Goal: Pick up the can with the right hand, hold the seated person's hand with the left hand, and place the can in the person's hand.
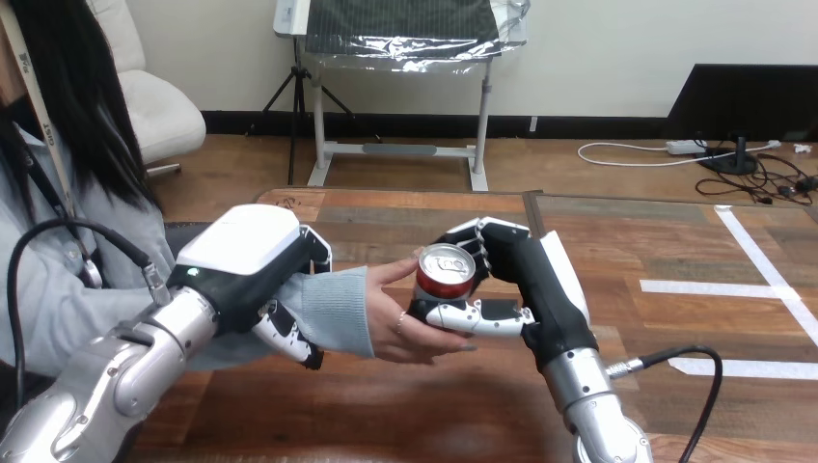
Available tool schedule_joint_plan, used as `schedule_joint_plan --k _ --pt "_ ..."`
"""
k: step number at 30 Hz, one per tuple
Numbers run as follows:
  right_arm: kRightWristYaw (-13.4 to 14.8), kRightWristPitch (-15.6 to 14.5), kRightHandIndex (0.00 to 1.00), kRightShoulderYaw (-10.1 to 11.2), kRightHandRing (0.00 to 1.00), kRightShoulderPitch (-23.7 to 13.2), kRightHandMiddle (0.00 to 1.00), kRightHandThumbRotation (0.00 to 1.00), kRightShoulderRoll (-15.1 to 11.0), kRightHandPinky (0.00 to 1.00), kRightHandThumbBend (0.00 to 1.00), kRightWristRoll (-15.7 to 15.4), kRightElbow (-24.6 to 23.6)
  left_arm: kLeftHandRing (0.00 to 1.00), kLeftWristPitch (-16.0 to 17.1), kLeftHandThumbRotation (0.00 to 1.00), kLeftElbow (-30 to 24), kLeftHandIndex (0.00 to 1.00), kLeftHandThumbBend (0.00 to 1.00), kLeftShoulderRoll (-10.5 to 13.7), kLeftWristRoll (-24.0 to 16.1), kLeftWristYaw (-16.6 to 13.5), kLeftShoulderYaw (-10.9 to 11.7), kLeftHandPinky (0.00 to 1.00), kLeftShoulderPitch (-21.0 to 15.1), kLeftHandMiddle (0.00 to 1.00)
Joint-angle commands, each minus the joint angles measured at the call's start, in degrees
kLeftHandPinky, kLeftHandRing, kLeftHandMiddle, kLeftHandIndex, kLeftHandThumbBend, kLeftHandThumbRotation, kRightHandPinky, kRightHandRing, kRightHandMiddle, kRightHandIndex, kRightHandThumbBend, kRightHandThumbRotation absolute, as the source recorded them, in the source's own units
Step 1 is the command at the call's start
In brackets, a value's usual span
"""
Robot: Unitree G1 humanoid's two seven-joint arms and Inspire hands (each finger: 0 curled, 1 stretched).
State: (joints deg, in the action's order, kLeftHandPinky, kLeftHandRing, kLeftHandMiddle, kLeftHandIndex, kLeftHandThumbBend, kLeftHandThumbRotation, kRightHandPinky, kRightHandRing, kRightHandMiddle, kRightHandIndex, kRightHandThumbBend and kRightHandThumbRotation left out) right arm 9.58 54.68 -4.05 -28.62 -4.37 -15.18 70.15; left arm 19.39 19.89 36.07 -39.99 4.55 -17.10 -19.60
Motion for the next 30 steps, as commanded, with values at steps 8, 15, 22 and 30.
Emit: schedule_joint_plan --k 8,15,22,30 --pt "-0.32 3.00 0.50 -0.63 0.42 -3.65 0.49 0.00 3.00 0.36 0.78 0.83 -4.98 0.26 -0.72 0.00 -6.33 0.38 0.96 -1.28 2.05 -0.53 2.96 0.21 -4.44 0.34" --pt "-1.35 2.59 0.49 -0.67 0.42 -2.95 0.49 0.00 4.06 0.36 0.77 1.70 -6.02 0.26 -1.46 0.00 -6.79 0.38 0.95 -1.64 1.97 -0.45 2.79 0.21 -4.37 0.34" --pt "-1.64 2.93 0.49 -0.79 0.42 -2.22 0.50 0.00 5.27 0.36 0.78 2.52 -7.16 0.27 -1.40 0.00 -6.41 0.37 0.96 -1.92 1.95 -0.79 2.61 0.21 -4.30 0.34" --pt "-1.49 2.60 0.49 -0.92 0.41 -1.84 0.49 0.00 5.88 0.35 0.78 2.54 -8.12 0.29 -1.31 0.00 -5.93 0.37 0.96 -2.26 1.93 -1.26 2.58 0.23 -4.12 0.35"
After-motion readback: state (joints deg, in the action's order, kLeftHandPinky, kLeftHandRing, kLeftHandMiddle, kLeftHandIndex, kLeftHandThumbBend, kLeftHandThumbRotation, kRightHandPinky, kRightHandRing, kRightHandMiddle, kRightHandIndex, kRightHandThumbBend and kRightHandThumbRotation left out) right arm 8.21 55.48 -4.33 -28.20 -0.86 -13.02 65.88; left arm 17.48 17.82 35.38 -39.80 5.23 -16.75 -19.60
